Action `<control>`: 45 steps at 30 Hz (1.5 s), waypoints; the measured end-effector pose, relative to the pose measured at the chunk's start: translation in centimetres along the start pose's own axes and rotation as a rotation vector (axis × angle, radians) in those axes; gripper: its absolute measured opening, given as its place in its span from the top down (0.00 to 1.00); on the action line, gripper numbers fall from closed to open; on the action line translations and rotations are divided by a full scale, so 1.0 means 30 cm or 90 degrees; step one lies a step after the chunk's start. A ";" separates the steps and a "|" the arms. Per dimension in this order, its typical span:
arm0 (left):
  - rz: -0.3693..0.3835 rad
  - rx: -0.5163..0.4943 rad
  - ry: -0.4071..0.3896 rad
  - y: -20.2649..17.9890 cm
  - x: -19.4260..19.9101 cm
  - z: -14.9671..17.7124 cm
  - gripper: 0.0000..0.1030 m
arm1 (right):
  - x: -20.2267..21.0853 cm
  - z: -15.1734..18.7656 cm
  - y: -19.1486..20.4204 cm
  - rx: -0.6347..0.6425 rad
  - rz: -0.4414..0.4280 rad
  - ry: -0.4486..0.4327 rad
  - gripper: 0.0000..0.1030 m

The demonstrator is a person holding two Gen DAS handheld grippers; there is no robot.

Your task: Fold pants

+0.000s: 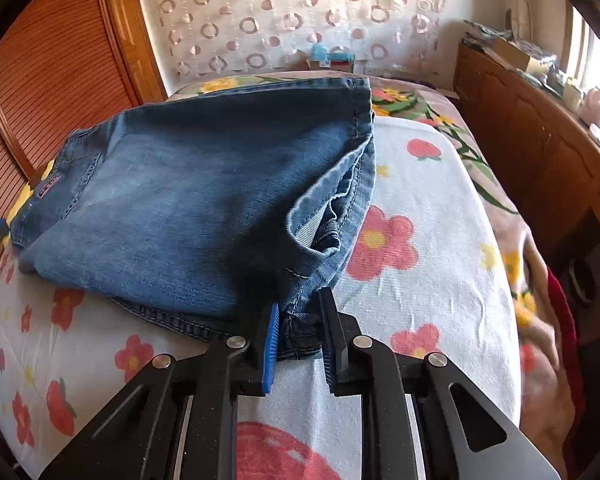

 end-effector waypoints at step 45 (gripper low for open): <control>0.053 0.031 -0.117 0.083 0.300 -0.052 0.88 | 0.436 0.003 -0.066 0.029 0.075 -0.218 0.88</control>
Point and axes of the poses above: each gripper's, at about its wrist camera, not at the fingertips, and x roughly against the way its jaws point, y to its left, z to its underside, the point moved 8 cm from there along -x, roughly the way its jaws point, and after that the axes turned 6 degrees about y, right-handed, at the moved point
